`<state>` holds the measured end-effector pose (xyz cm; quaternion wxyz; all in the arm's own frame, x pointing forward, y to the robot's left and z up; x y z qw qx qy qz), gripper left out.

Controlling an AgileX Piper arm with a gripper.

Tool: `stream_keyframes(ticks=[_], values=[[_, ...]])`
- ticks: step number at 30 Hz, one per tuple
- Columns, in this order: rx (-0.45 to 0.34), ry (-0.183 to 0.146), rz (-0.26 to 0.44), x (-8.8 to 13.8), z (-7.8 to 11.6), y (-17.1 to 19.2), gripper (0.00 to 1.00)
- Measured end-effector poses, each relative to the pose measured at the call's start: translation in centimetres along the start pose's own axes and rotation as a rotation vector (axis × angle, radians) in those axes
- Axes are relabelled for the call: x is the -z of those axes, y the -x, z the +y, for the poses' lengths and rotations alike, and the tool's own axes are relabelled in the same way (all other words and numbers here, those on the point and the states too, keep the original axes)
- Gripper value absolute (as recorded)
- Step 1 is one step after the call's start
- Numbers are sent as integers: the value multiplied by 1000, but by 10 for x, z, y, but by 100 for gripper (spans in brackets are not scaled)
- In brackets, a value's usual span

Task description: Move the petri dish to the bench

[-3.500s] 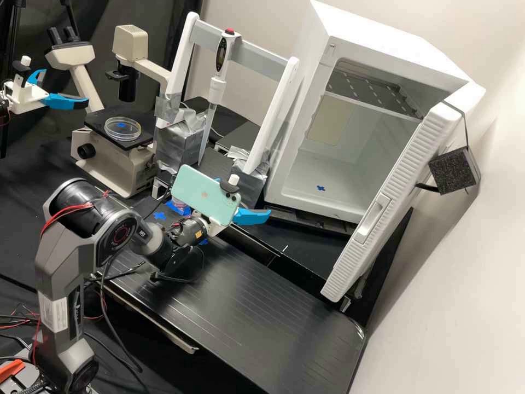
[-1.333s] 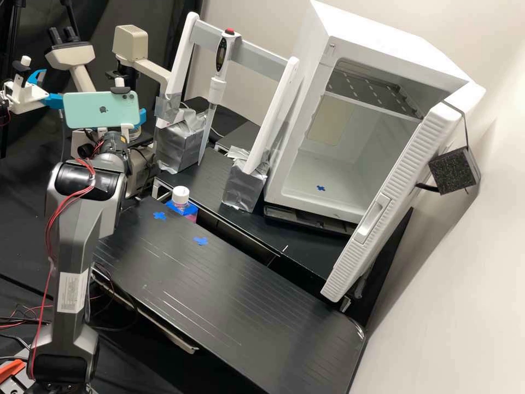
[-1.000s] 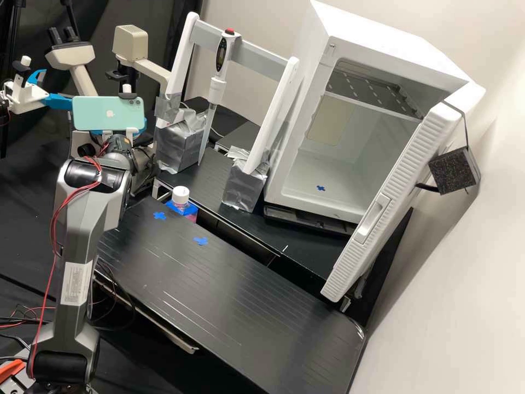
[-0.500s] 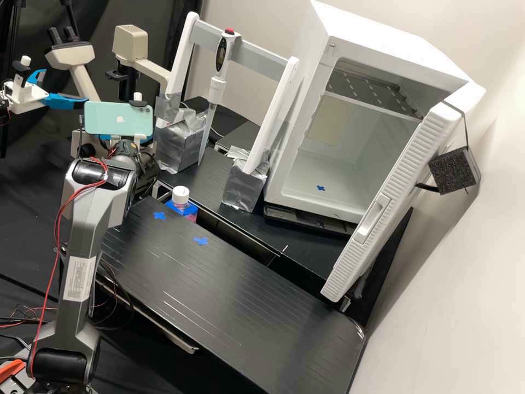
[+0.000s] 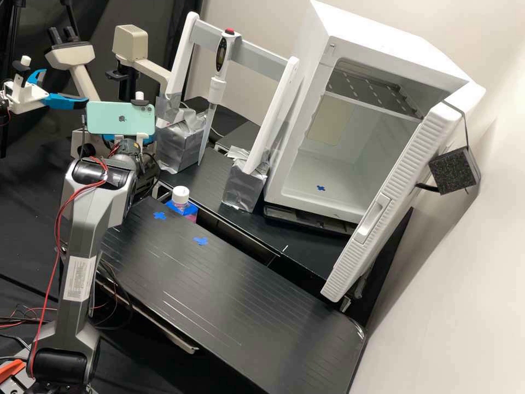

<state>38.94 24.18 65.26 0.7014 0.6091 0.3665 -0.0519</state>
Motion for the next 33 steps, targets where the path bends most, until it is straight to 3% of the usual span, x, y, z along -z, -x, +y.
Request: stream_keyframes(ticks=[12,19,33], values=[[5,-1,3,2,-3,-1,0],[12,31,20,8,-7,-2,0],[17,37,30,7,-13,0,0]])
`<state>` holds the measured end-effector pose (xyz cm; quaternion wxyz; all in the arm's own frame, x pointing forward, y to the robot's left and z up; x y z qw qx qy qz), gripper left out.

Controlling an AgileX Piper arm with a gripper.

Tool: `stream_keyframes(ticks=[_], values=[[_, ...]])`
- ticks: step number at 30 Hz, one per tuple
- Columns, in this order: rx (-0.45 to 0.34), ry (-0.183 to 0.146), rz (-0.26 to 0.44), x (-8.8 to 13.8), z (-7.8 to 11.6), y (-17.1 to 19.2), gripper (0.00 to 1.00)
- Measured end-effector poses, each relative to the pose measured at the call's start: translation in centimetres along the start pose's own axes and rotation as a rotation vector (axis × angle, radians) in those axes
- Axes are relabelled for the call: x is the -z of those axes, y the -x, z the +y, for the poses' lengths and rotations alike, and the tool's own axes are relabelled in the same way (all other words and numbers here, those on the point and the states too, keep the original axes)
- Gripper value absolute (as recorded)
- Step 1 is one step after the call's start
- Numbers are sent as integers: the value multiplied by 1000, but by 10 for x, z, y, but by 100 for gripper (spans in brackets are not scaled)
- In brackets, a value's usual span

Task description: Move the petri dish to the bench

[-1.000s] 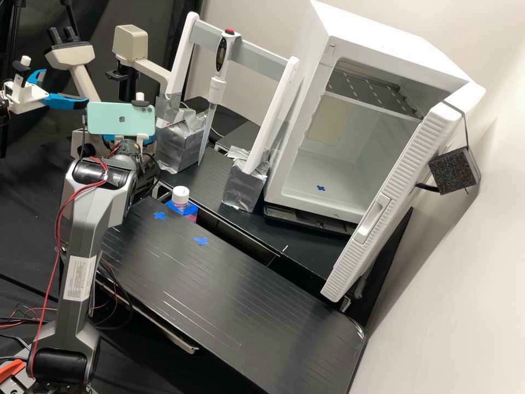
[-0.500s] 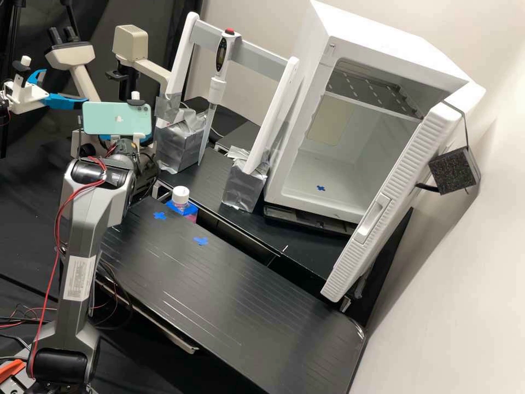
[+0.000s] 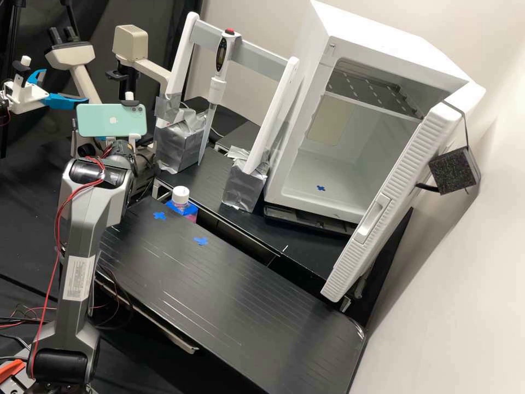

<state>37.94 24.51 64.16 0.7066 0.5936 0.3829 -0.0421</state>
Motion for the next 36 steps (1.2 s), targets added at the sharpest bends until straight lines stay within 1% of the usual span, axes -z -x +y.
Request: stream_keyframes(ticks=[9,15,17,21,24,27,28,30,31,36], values=[[2,-4,11,-1,-4,3,0],[-10,-34,1,2,-1,16,0],[-7,-35,-2,3,-1,21,0],[-5,-38,-14,6,1,40,0],[-18,-44,-17,9,4,56,0],[-48,-48,4,16,7,77,0],[-65,-46,18,18,8,83,0],[-94,-26,50,24,9,101,0],[-109,-21,60,26,9,109,0],[-169,14,87,30,4,151,0]])
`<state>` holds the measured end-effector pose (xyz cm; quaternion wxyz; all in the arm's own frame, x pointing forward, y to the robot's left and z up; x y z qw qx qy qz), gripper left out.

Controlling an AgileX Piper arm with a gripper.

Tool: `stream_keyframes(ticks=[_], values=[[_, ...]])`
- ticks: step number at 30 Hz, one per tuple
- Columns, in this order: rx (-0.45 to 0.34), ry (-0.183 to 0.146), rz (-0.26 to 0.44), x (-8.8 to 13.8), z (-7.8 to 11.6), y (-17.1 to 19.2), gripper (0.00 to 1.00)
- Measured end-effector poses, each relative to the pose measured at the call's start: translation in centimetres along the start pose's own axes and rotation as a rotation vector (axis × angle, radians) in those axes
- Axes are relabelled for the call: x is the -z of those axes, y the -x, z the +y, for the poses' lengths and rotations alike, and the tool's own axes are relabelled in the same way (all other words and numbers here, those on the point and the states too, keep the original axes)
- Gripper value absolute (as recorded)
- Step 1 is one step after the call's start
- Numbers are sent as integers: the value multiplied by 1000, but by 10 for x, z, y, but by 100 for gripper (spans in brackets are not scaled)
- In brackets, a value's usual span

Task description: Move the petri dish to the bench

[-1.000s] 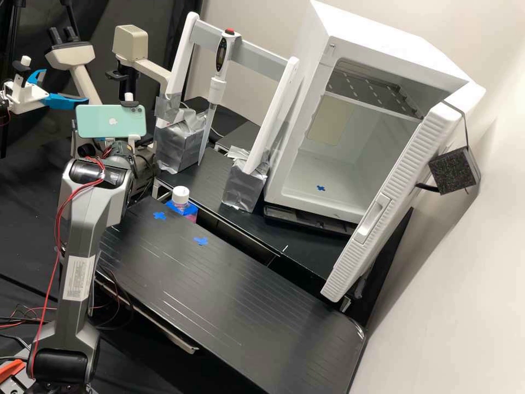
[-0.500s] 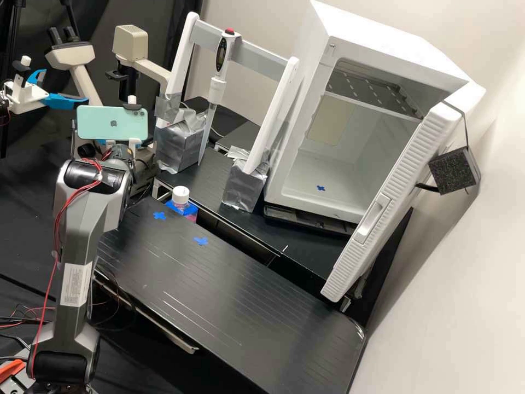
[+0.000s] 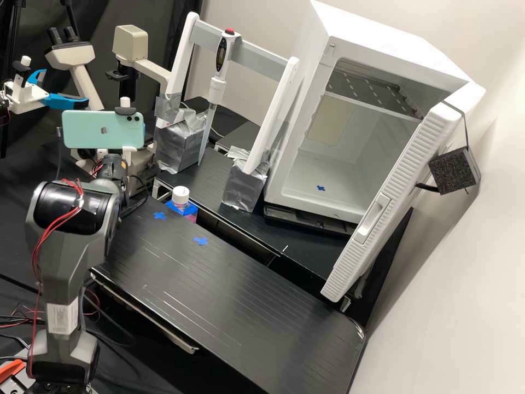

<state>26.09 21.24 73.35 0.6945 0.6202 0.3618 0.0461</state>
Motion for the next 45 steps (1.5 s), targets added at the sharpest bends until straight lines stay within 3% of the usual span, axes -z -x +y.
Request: stream_keyframes(ticks=[10,21,26,33,39,45], values=[[-37,62,-23,-13,-21,72,0],[-129,39,-164,-49,-27,133,0],[-180,0,-162,-53,-24,160,0],[-266,16,-129,-57,-14,189,0],[-308,-4,-223,-70,-4,207,0],[-302,-8,-311,-81,-2,218,0]])
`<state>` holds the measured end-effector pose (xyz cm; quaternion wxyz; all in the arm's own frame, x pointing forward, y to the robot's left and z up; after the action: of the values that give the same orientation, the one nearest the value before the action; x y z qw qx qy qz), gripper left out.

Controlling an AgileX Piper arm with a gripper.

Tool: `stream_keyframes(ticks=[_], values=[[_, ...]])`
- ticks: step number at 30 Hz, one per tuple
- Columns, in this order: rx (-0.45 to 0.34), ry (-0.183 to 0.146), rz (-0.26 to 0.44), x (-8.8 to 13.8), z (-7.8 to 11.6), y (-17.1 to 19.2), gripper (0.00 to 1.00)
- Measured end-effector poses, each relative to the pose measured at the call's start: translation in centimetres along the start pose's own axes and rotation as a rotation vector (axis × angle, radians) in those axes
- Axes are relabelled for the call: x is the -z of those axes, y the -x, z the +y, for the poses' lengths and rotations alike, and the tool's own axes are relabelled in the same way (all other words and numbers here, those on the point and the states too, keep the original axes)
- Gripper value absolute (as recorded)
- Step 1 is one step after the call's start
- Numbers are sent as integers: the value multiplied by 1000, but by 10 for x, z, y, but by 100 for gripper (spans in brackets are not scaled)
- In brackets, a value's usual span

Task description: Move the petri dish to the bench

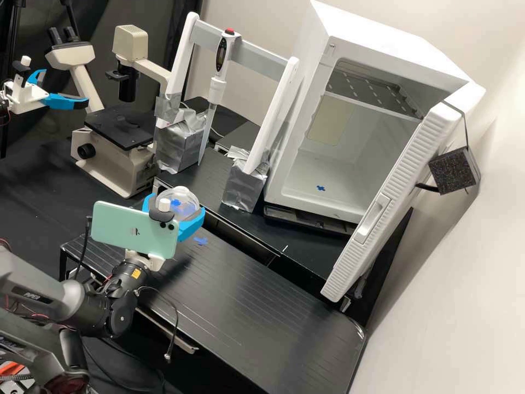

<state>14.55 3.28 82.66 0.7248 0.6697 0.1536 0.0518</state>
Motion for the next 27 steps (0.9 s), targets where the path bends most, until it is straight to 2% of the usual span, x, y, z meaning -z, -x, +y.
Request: stream_keyframes(ticks=[7,12,15,21,27], values=[[11,-14,-107,-20,2,5,0],[28,-50,-168,-33,1,8,0],[30,-55,-163,-35,1,8,0],[33,-40,-158,-39,1,8,0],[0,-58,-181,-45,5,12,0]])
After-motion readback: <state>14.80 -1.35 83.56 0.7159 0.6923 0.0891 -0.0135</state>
